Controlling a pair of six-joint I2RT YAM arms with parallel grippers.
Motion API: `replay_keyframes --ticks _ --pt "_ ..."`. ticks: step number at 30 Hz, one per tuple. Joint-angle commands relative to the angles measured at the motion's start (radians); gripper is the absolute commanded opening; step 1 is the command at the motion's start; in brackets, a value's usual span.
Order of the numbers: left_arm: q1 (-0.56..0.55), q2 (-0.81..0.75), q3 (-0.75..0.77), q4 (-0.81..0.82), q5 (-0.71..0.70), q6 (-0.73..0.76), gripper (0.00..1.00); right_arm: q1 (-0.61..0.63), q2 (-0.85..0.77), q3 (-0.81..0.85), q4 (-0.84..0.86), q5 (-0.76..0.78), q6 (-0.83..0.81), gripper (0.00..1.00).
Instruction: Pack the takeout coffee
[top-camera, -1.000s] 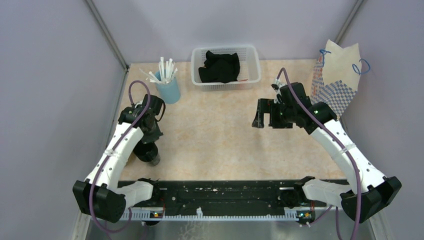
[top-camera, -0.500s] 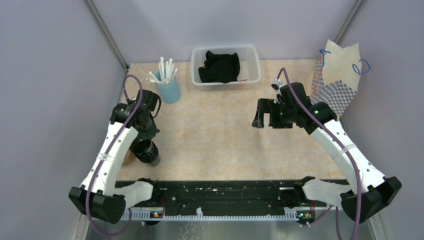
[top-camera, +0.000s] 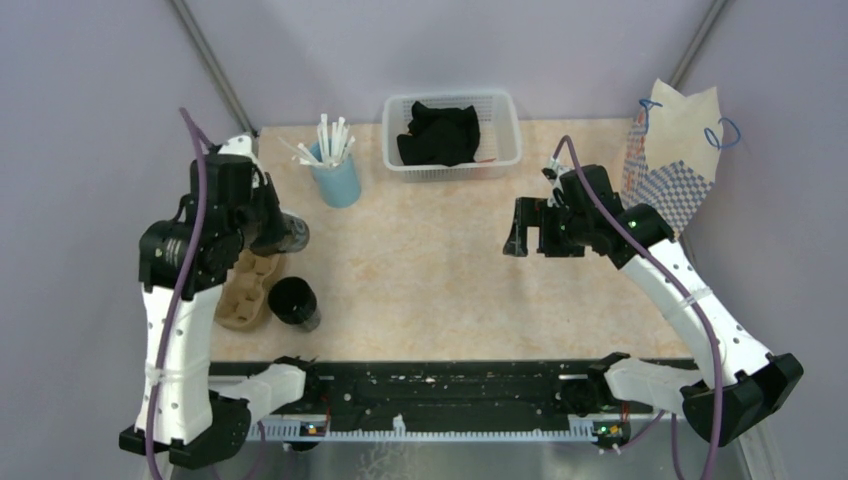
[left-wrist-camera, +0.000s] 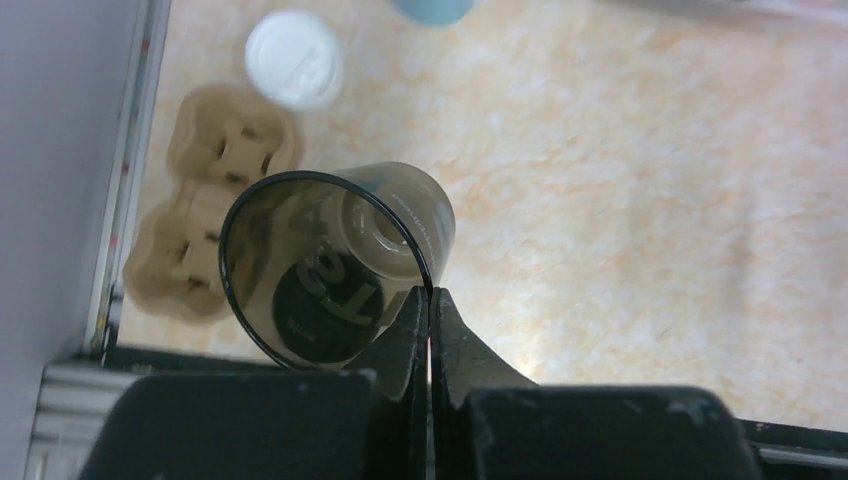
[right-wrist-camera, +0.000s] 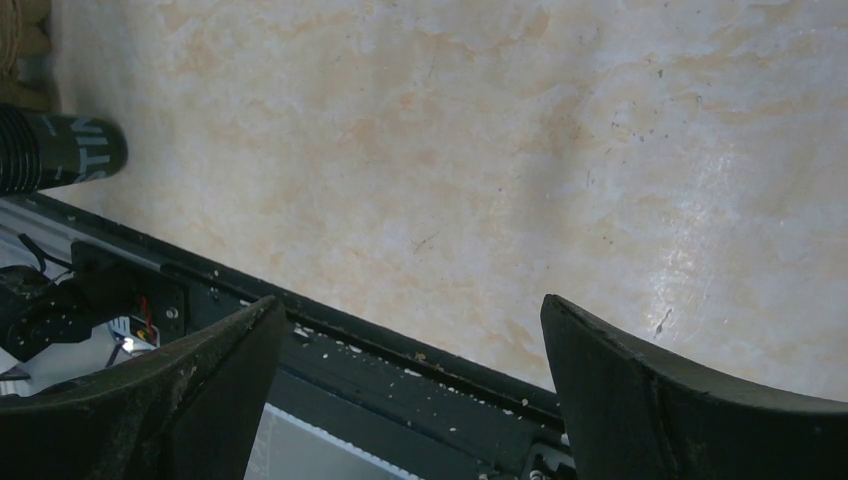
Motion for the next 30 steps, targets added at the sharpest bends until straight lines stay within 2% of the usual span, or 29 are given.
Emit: replay_keyframes --ticks 1,4,8,11,16,23,30 --pt "0.004 0.000 0.022 0.168 0.183 0.180 0.00 -0.008 -0.017 0.027 0.005 -0.001 0.012 0.99" --pt "-0.024 0.065 -0.084 0.340 0.301 0.123 0.00 -0.007 -0.034 0.030 -0.008 0.058 0.028 0.99" --pt "-0.277 0.242 -0.110 0.466 0.113 0.057 0.00 -0.007 -0.055 0.060 -0.064 0.222 0.066 0.99" --pt "-0.344 0.398 -0.086 0.500 0.136 0.003 0.00 -0.007 -0.064 0.087 -0.114 0.328 0.088 0.99" --pt "-0.458 0.620 -0.055 0.544 0.020 -0.023 0.00 -0.008 -0.124 0.089 -0.129 0.412 0.100 0.99" --pt "-0.567 0.891 0.150 0.521 -0.004 -0.027 0.00 -0.008 -0.160 0.054 -0.133 0.419 0.133 0.99" --pt "-0.637 1.056 0.334 0.472 -0.047 0.003 0.00 -0.008 -0.207 0.050 -0.160 0.441 0.159 0.99"
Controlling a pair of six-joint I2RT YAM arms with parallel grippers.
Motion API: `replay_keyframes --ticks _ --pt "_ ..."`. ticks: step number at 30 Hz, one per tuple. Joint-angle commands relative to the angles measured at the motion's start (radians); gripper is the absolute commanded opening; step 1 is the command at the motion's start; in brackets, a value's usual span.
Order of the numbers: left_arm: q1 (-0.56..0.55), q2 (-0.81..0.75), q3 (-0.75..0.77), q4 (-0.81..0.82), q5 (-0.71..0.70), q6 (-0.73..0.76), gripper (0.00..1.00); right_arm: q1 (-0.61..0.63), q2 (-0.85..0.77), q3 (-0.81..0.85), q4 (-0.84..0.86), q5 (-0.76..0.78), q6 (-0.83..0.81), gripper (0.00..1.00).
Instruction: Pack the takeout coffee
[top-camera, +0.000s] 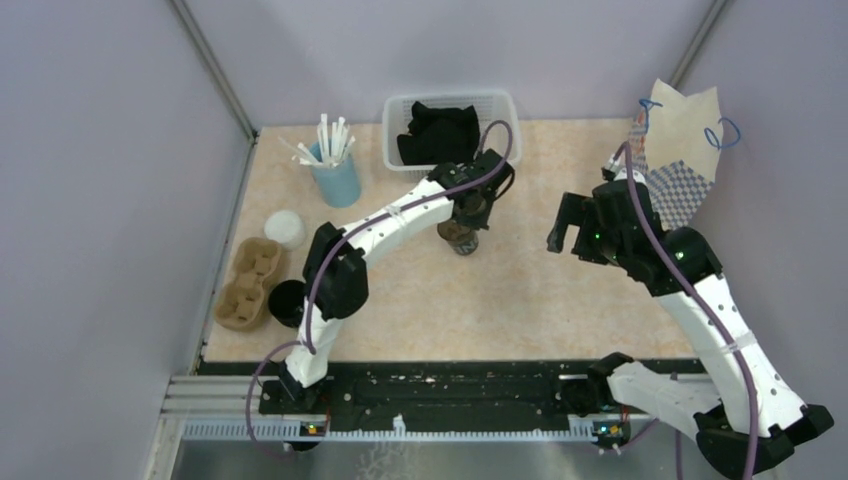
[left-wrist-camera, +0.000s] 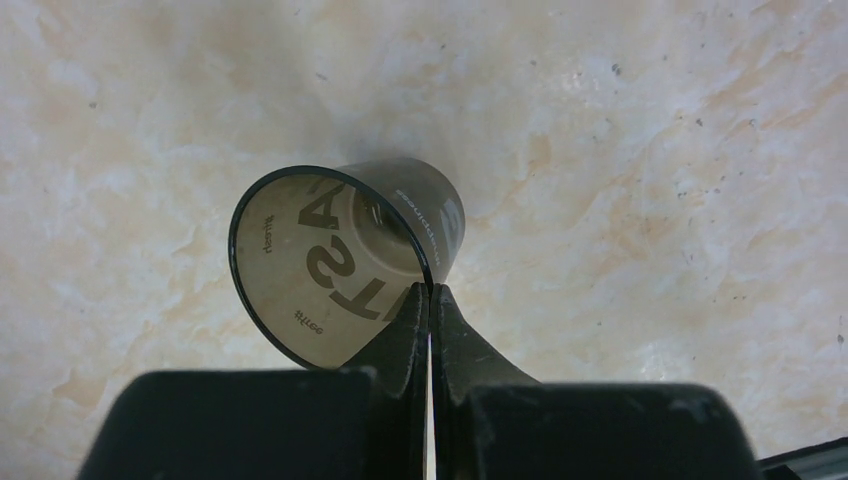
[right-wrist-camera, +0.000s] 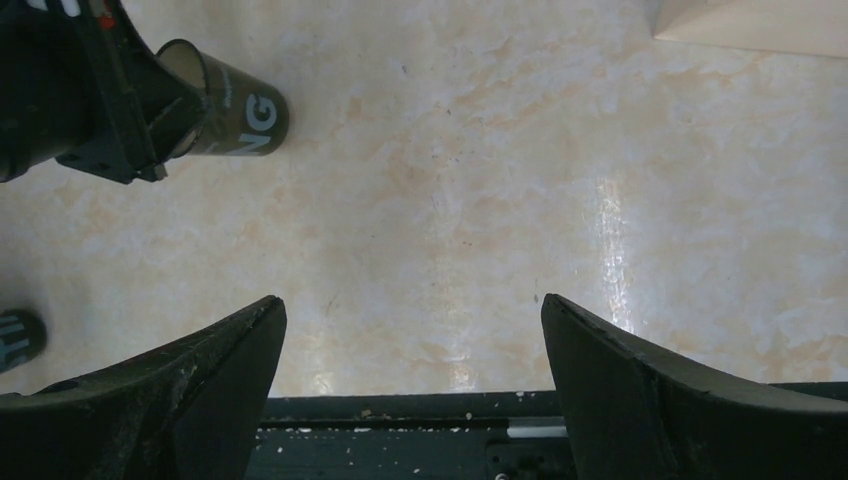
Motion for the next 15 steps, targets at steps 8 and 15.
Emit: replay_keyframes --ticks 8,15 --pt "-0.084 0.107 0.144 -0.066 -0.084 0.023 0.00 -0.007 -0.076 0.007 -0.036 0.034 0.040 0.99" --pt "-0.105 0.108 0.130 -0.049 -0.092 0.027 0.00 -0.007 -0.089 0.004 -0.038 0.023 0.042 0.99"
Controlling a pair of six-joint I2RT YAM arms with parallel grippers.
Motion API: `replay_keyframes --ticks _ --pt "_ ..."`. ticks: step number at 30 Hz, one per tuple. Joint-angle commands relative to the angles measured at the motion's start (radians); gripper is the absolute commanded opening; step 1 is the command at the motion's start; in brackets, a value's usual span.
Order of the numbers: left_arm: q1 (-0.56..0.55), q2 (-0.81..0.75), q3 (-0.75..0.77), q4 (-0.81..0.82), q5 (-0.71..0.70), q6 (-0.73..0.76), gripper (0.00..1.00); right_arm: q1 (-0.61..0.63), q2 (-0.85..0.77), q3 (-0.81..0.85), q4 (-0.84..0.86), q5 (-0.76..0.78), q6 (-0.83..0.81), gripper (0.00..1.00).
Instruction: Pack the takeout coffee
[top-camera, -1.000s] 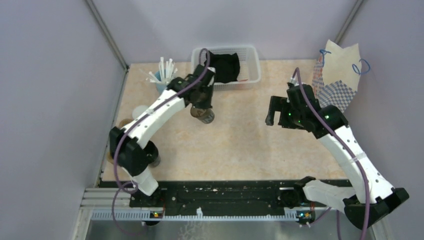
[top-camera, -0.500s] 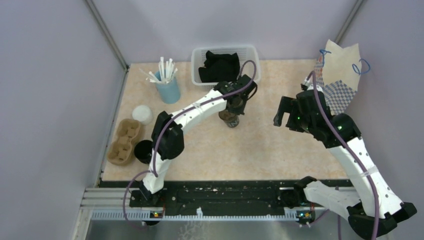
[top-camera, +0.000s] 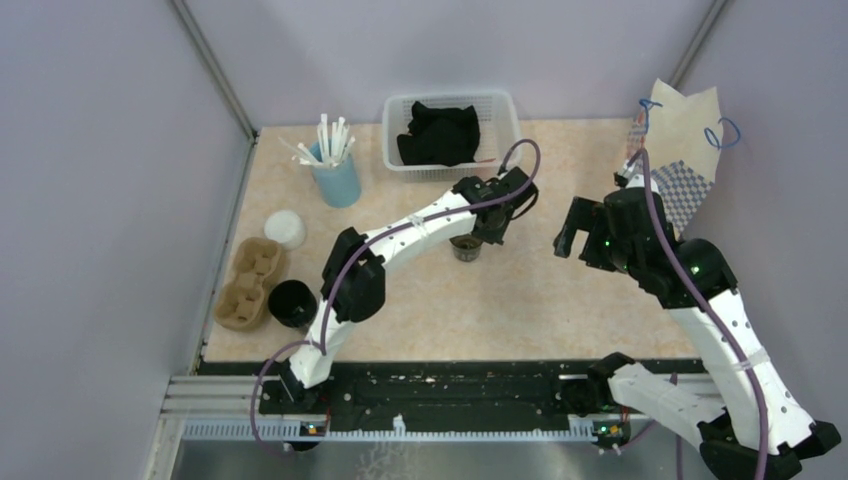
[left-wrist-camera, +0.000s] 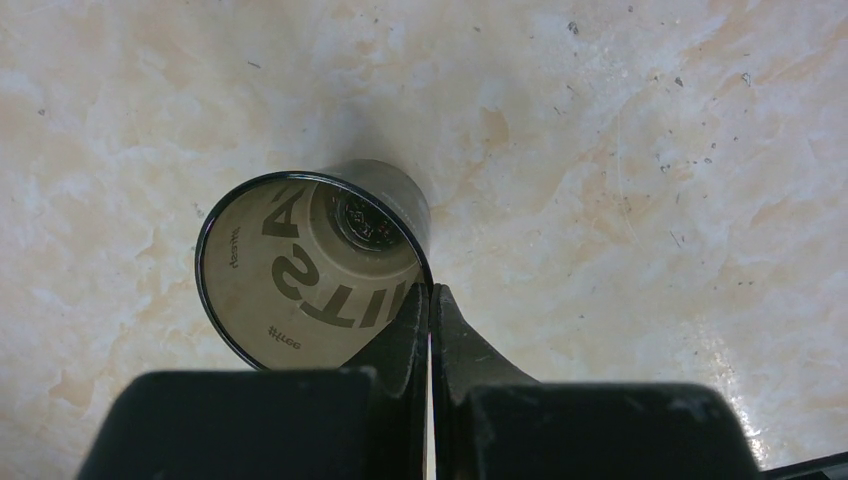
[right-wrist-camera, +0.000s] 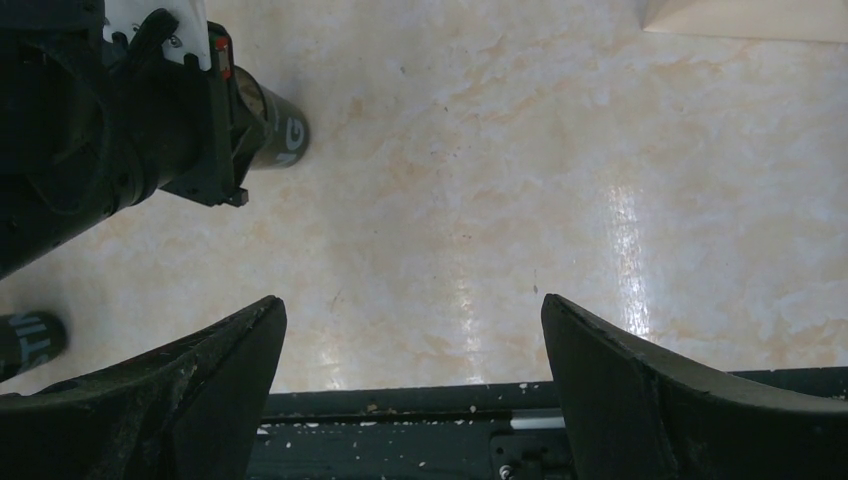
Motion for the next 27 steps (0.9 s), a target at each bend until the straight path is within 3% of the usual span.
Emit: replay_keyframes --ticks 1,7,18,23,27 --pt "-0.009 -0.007 0.009 0.019 -0.034 0.018 0.00 -0.008 -0.021 0.004 -0.002 0.008 0.010 0.99" --pt "-0.009 0.013 0.019 0.101 -0.072 0.091 0.00 -0.007 -0.027 0.003 -0.010 0.006 0.006 0.99" --pt "-0.009 0.072 0.104 0.090 -0.048 0.122 0.01 -0.007 -0.023 0.004 -0.002 0.002 -0.012 0.99" --pt "-0.009 0.055 0.148 0.063 -0.040 0.120 0.35 -0.007 -0.017 0.003 0.009 -0.011 -0.025 0.99" --pt "-0.001 0.008 0.210 0.016 -0.027 0.112 0.48 -0.008 -0.012 -0.001 0.018 -0.017 -0.042 0.99"
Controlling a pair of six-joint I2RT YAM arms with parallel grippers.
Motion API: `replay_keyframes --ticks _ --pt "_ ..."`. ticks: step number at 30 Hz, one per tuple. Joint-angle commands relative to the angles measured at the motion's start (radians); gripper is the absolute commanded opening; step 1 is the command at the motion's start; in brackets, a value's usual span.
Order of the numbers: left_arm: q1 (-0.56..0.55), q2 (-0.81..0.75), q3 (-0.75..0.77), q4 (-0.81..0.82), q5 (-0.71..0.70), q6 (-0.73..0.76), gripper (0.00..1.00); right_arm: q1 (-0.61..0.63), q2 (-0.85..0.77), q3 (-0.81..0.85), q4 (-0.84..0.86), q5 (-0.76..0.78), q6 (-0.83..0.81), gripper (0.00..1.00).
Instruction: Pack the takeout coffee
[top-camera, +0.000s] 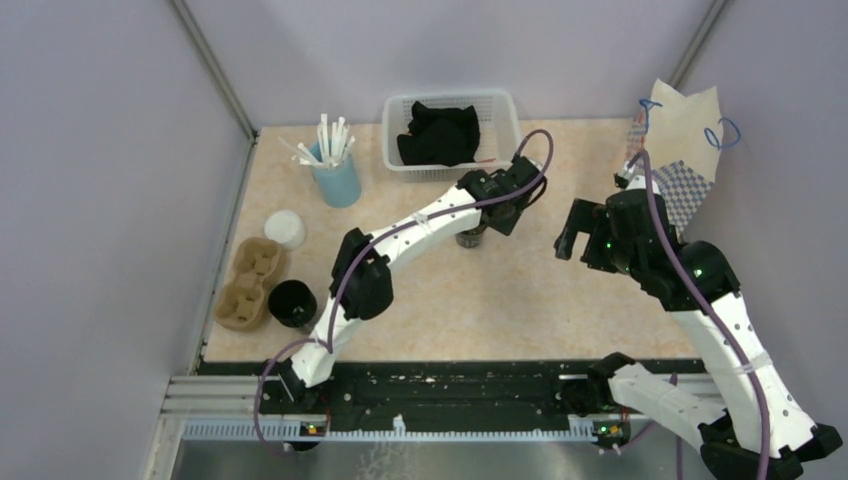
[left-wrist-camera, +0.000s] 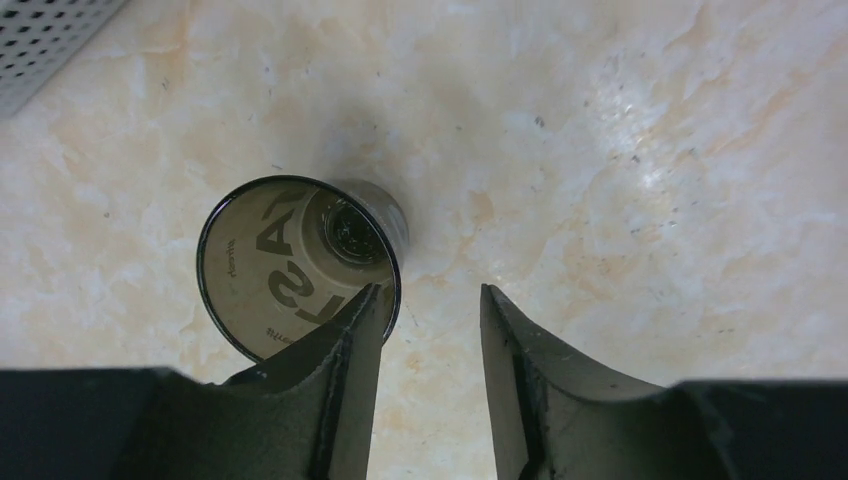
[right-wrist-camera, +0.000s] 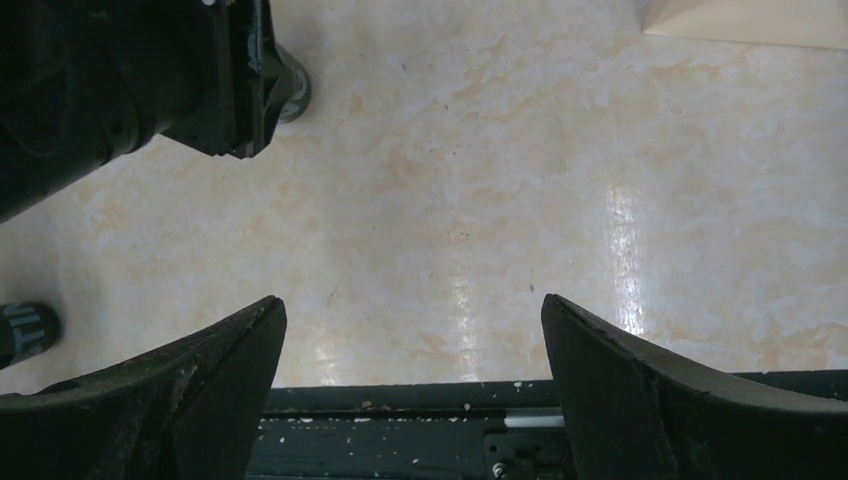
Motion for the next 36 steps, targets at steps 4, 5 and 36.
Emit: replay_keyframes --ticks 4,5,36 --pt "0.045 -0.175 0.051 -0.099 0.014 -0.043 0.60 -0.007 0.009 -0.012 0.043 -0.041 -0.068 0.99" --pt "0.059 -0.225 0.010 -0.117 0.005 -0.056 0.63 -0.008 0.015 -0.017 0.053 -0.060 -0.084 0.99" --pt "1.257 -0.561 -0.724 0.235 0.572 -0.232 0.57 -0.040 0.431 0.023 0.388 -0.353 -0.280 0.99"
